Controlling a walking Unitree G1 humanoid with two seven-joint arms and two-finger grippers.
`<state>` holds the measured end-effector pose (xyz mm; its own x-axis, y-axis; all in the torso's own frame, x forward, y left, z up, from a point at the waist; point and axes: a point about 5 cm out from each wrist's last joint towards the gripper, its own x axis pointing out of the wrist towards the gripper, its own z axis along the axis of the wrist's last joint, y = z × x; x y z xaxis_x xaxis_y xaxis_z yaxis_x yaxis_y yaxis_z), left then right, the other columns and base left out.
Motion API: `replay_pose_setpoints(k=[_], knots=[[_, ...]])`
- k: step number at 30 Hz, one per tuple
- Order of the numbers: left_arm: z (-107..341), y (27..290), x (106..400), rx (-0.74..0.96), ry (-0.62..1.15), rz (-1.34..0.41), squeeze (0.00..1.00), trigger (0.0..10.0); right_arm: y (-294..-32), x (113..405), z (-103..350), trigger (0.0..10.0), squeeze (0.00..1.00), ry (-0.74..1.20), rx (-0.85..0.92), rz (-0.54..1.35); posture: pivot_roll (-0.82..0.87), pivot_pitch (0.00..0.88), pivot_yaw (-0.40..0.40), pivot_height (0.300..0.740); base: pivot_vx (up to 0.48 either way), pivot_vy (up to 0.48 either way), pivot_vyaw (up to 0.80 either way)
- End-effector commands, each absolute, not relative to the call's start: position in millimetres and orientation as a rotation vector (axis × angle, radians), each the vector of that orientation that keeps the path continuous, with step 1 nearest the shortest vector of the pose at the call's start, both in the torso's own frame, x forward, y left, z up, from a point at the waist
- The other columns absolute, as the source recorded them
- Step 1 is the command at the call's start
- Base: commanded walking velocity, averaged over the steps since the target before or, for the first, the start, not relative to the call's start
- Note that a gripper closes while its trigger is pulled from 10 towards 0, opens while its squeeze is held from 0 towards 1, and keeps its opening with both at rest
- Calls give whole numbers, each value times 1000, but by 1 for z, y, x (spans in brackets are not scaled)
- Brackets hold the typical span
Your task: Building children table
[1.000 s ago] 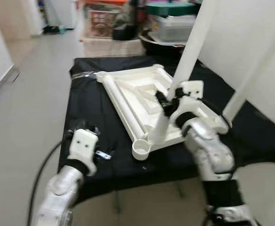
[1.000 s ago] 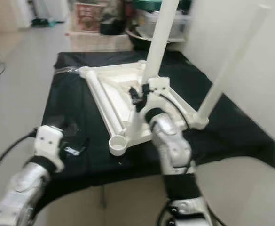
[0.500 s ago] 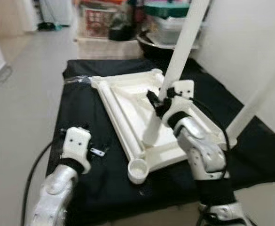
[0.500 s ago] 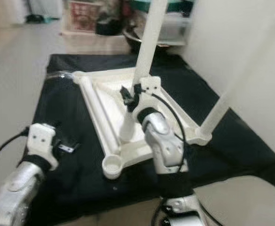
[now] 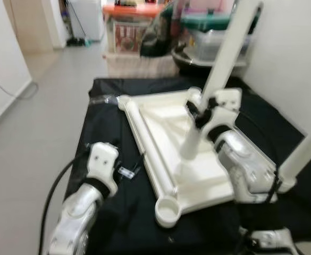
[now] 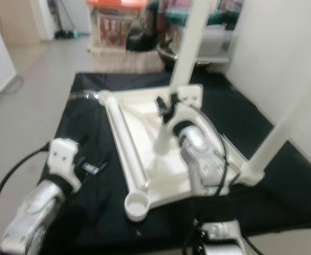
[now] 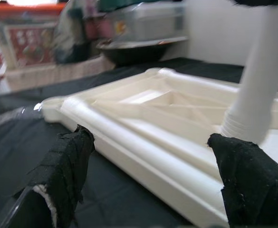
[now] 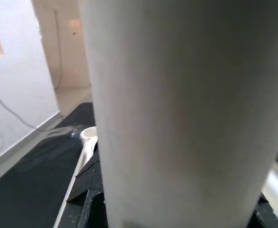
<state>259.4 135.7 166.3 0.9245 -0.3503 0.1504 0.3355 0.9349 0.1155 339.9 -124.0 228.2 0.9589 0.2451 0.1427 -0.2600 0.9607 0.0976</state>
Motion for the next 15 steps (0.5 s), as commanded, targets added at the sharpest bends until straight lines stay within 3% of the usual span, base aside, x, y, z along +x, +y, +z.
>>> replay_pose_setpoints(k=[1,15], knots=[[164,137,258,98,-162,-359,0,10000,-118,339,232,10000,0,-144,108,291,42,0,-103,740,0,0,-463],[161,133,253,110,-143,-422,0,10000,-123,339,236,10000,0,-164,59,306,40,0,-103,740,0,0,0]])
